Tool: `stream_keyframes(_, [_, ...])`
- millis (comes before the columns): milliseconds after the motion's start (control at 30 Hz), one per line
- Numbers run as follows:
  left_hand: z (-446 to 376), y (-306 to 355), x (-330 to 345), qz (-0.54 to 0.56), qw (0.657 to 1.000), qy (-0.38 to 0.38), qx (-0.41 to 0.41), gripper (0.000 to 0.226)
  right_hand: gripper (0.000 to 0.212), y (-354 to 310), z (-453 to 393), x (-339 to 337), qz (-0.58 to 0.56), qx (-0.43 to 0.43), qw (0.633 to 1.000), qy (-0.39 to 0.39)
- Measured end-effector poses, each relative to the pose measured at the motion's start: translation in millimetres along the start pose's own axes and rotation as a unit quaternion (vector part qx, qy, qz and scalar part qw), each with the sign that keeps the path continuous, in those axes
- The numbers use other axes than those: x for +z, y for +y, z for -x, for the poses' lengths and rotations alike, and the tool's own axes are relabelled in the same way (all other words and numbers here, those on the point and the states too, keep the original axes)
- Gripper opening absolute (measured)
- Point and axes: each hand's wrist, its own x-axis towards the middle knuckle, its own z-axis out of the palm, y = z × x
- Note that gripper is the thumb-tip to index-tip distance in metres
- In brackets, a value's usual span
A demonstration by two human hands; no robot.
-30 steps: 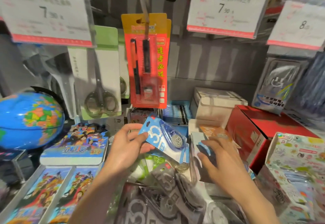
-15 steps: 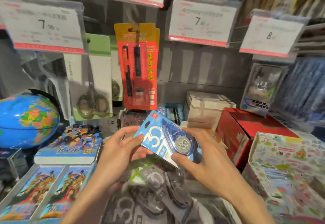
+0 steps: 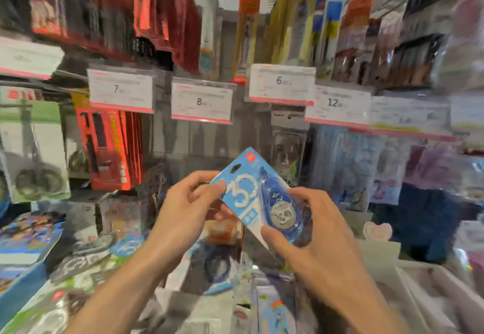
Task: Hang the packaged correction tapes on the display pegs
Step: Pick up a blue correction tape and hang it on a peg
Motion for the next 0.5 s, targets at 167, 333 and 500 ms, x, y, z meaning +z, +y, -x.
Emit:
stream_keyframes(167, [-8.5, 11.1, 52.0, -0.046, 0.999, -0.012, 0.016, 0.013, 0.058, 30.9, 0.4, -42.6, -0.117, 0.083, 0.989, -0.026])
stream_keyframes(333, [-11.2, 23.2, 67.3, -0.069, 0.996, -0.028, 0.043, 0.013, 0.054, 45.8, -9.6, -60.9, -0.322, 0.130, 0.936, -0.058])
stream_keyframes(500, [-13.5, 49.3, 61.1, -0.134, 0.983, -0.033, 0.122, 0.020, 0.035, 43.7, -20.7, -66.3, -0.415, 0.125, 0.899, -0.055])
